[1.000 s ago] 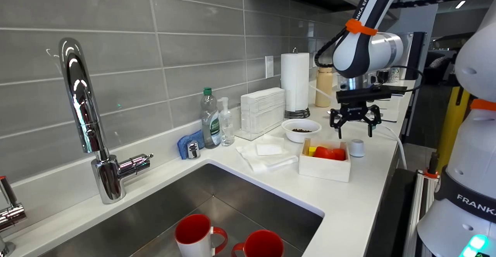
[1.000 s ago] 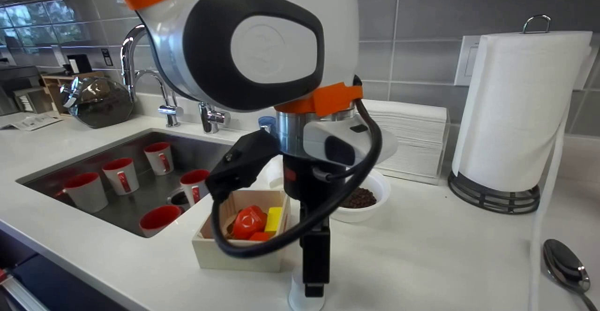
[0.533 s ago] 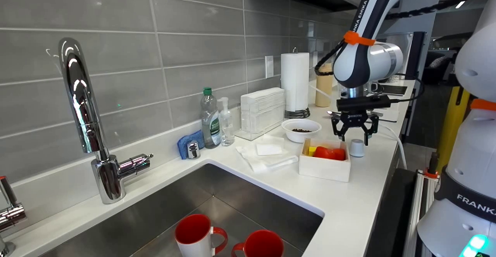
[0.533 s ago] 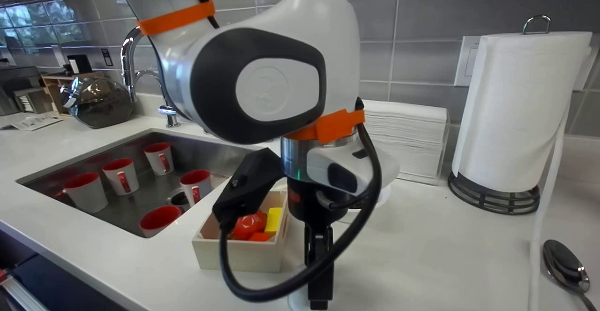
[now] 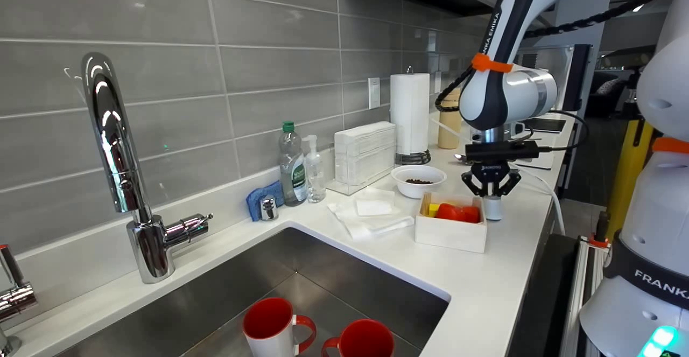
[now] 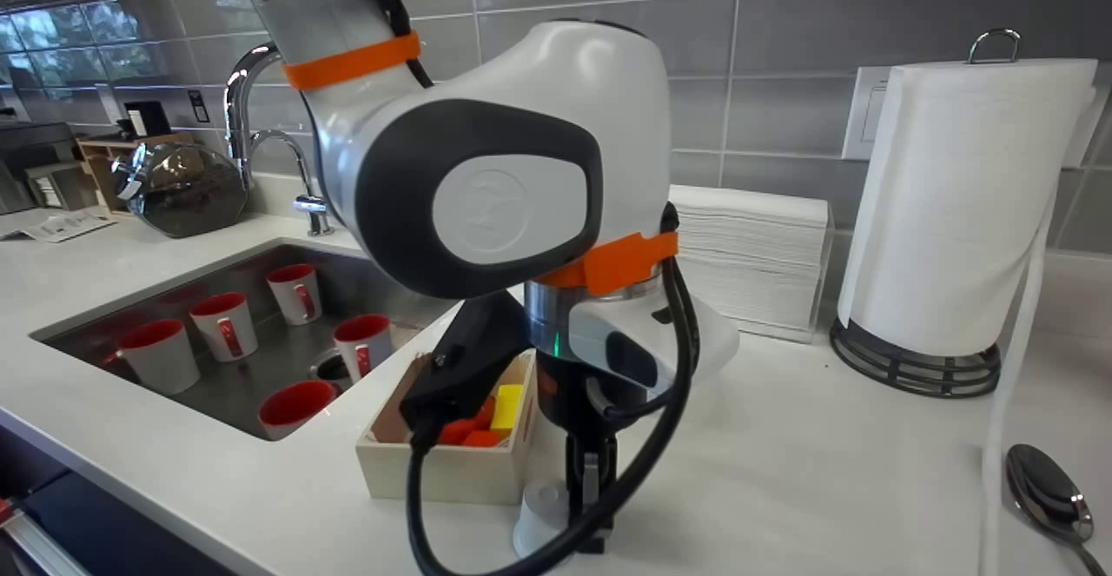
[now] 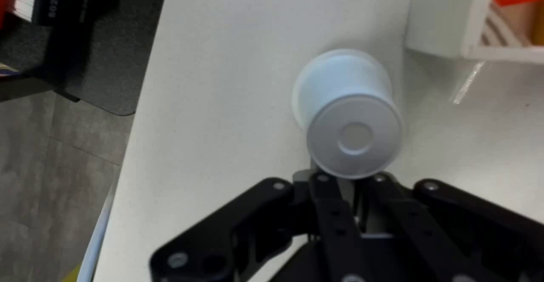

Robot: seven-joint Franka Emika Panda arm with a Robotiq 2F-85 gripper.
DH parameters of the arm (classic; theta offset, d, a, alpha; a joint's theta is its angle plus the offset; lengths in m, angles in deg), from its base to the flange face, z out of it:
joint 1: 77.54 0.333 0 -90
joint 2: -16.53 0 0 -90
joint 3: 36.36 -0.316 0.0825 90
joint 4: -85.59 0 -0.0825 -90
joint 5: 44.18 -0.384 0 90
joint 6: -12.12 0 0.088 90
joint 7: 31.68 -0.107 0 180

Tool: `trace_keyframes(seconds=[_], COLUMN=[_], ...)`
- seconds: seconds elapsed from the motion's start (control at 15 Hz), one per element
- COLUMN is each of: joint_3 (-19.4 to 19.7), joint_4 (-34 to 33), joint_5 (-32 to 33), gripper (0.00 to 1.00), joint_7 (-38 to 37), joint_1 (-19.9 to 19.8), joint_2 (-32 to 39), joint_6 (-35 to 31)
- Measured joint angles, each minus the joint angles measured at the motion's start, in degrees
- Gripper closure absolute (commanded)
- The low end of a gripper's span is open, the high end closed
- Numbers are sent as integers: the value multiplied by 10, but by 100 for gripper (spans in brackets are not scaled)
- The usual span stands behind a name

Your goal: Pour the contents in the bowl into the other bowl

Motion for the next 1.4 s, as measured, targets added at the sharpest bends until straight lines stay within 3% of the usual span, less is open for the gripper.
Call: trace_keyframes(seconds=[0.13,0.2,0.27,0.87,1.4], joint_3=[5,8,12,43,0], joint_4=[0,0,0,-12,-12], joint_5=[-3,-3,-2,21,-27], gripper=[100,75,74,1,0], joint_7=[0,0,0,0,9], joint_1=[4,6,9,22,35], joint_2=[1,1,1,-13,-45], joint_6=[0,0,0,0,44])
